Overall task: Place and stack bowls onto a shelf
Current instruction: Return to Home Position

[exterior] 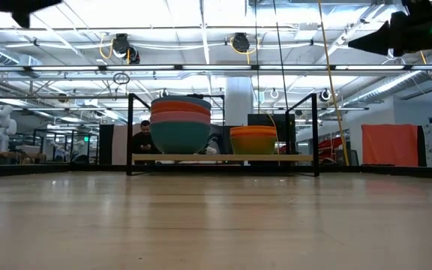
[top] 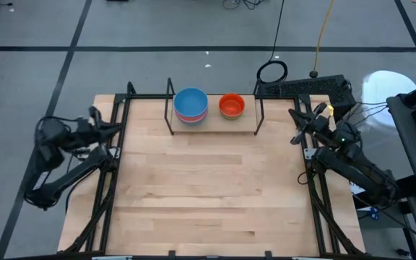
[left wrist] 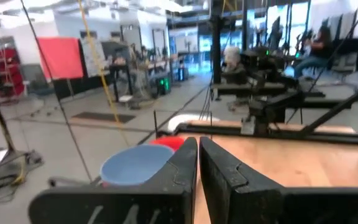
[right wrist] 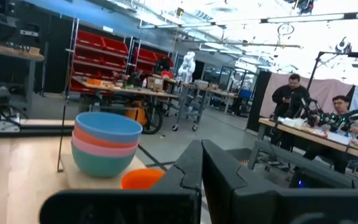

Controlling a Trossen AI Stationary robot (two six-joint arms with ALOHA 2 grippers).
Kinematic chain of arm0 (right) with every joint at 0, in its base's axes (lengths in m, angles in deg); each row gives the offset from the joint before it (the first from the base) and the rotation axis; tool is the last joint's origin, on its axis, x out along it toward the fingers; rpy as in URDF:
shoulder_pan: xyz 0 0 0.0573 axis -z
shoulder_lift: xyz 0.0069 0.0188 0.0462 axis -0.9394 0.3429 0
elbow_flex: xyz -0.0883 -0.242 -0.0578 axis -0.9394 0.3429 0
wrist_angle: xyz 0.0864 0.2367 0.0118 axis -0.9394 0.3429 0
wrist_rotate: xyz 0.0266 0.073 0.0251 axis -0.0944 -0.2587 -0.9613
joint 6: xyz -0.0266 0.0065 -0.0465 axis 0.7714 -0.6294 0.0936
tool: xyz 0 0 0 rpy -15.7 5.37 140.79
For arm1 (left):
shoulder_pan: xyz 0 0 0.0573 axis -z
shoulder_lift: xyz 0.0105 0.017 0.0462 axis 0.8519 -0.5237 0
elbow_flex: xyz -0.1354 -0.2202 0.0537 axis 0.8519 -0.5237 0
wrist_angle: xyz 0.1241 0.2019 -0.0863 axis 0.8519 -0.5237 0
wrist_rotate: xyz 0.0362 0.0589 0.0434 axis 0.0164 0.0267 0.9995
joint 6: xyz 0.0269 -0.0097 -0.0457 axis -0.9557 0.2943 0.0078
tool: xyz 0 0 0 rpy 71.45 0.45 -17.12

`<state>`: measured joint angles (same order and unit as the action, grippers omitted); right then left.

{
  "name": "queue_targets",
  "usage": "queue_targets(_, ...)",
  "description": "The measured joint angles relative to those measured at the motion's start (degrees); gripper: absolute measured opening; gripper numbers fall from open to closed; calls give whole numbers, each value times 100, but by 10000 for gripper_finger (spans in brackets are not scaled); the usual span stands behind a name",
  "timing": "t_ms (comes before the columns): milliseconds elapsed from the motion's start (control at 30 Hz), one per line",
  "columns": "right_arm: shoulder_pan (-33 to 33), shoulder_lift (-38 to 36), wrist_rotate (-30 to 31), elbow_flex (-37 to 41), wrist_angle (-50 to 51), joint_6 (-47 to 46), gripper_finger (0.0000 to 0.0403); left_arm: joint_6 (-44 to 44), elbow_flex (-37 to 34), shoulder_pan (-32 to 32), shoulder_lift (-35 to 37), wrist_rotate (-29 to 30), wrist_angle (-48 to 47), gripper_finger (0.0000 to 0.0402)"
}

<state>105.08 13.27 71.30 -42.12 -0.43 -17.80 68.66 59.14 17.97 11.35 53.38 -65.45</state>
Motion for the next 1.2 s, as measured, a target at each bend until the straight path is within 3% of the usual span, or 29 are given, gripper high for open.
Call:
queue_targets(200, 2, 0, 0, 246, 4, -14, 0, 266, -983, 2, 2, -35, 1287, 24)
queue_targets(667, 2, 0, -597, 662, 1, -200, 0, 771, -2547, 4, 0, -205, 2742, 24)
queue_targets(1100, 2, -1, -592, 1288, -26, -475, 0, 807, -3187, 2, 0, -203, 3123, 24)
queue_targets(1200, 2, -8, -579, 1561, -493, -582, 0, 786, -3291, 2, 0, -155, 3127, 24)
